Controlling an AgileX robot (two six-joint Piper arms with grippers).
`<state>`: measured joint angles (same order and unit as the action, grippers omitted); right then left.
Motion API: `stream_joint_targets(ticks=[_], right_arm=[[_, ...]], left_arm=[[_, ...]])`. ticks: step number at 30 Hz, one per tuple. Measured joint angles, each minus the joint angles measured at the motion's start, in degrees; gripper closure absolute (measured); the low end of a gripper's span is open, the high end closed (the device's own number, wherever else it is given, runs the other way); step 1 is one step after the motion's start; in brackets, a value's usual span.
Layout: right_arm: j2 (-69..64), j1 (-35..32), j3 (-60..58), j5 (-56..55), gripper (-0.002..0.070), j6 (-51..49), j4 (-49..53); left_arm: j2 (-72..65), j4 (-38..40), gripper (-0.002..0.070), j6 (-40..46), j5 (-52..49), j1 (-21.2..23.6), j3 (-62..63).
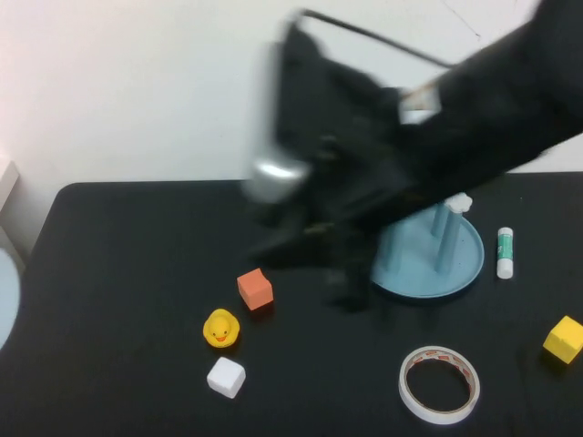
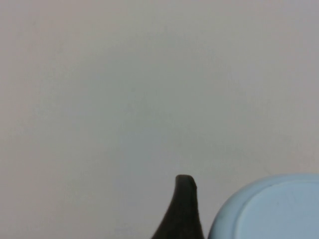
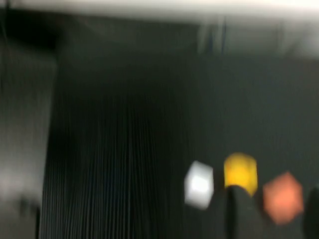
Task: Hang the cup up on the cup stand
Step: Place the cup on the cup holder
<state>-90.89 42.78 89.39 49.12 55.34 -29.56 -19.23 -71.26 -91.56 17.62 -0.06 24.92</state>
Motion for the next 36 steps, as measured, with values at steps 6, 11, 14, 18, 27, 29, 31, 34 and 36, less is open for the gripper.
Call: stream_joint_targets(ticks=[6,11,14,18,27,29,31,34,36], right_arm=[[3.7,-3.7,-0.1,19.0,0.0634,-15.9,20.7],[8.5,-4.3,-5.6,21.2,0.0666,-21.0,24.9],[13.2,-4.3,-12.8,21.0,0.0668,-23.6,27.7],[21.8,-4.3,-23.8,16.8,0.0669,-29.8,35.0],[41.0,-4.3,-43.0,9.0,0.0671,-38.6,39.2],[44.8,-4.3,-46.0,8.0,0.0671,-39.2,39.2],[47.6,-4.3,-47.8,7.9,0.0671,-39.4,39.2],[51.3,-4.3,-49.8,8.1,0.0673,-39.7,39.2],[52.6,-4.3,-50.4,8.4,0.0673,-39.7,39.2]], left_arm=[[-10.0,-4.5,0.0115,13.9,6.5,0.0,6.2],[-20.9,4.0,0.0115,25.0,20.5,0.0,11.0],[-28.9,10.2,0.0115,32.6,31.5,0.0,13.5],[-38.8,14.4,0.0116,37.4,40.5,0.0,17.6],[-55.5,12.6,0.0116,43.2,33.2,-8.2,31.1],[-58.9,13.0,0.0116,44.8,29.2,-12.7,34.6],[-62.6,13.8,0.0116,45.2,26.9,-16.3,37.8],[-70.0,15.3,0.0117,46.2,25.7,-20.5,42.9],[-75.3,16.4,0.0117,47.9,25.3,-22.4,47.1]])
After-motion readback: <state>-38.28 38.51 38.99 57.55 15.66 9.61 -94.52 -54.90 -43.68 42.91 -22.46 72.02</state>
